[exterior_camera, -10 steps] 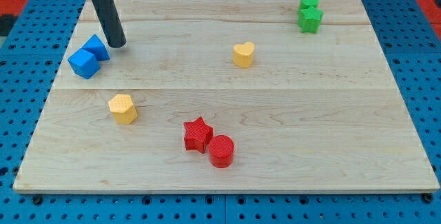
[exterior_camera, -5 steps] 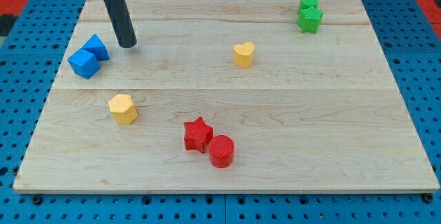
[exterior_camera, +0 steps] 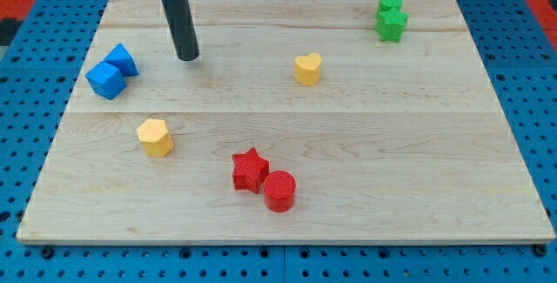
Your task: Push the yellow heart into the yellow hexagon
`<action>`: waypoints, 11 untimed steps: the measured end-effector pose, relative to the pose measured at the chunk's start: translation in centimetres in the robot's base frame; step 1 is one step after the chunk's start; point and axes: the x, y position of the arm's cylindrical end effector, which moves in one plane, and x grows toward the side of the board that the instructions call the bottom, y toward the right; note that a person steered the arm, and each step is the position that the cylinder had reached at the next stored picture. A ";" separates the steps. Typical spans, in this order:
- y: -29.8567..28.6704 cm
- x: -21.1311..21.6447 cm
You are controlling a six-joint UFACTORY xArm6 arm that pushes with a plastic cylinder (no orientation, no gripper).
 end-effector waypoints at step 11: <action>14.6 4.3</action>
